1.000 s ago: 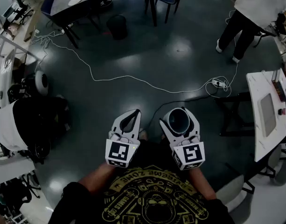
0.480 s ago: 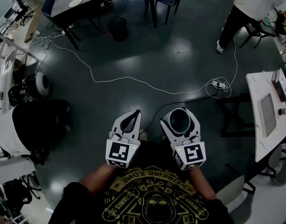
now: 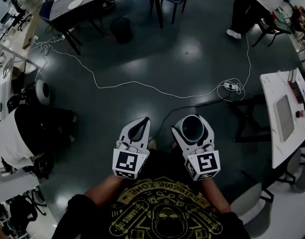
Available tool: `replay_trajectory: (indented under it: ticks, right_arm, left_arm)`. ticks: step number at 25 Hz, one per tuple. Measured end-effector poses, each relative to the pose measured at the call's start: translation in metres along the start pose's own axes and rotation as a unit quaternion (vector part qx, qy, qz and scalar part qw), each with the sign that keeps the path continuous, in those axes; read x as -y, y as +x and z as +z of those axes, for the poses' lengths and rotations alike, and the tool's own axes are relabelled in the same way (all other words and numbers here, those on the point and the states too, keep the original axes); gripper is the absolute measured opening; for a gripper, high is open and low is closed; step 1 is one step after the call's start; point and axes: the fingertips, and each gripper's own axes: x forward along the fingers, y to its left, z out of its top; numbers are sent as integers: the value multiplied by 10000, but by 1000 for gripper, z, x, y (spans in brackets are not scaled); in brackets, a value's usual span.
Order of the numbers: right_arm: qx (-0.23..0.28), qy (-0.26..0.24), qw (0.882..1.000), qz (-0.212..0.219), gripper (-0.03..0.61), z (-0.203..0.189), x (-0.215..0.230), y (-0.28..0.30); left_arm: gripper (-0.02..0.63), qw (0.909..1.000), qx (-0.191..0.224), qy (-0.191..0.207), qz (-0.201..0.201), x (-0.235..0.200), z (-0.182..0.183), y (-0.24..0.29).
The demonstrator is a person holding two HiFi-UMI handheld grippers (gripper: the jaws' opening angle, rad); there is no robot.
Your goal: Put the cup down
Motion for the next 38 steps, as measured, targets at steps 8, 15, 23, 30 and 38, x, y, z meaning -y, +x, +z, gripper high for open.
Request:
replay_trajectory:
  ticks: [8,15,23,30,38]
  right_arm:
    - [30,143,9991,-402,380,1,46,-21]
    - [145,316,9967,-731,380,5,98,-38]
    - [301,401,9930,-1074,380,20,165,-61]
    - [525,444,9894,-1279,380,21,220,-89]
    - [684,497,9838,-1578,380,21,281,-134]
  left_arm:
    - [8,9993,-3,78,-376,36,11,34]
    - [8,9974,-60,264,-669,71,26,76]
    - [8,9938,-29,506,-987,124,52,127]
    - [8,9886,6,705,-1331,177,68,170]
    - [8,9807,123,943,-1711,248,83,211]
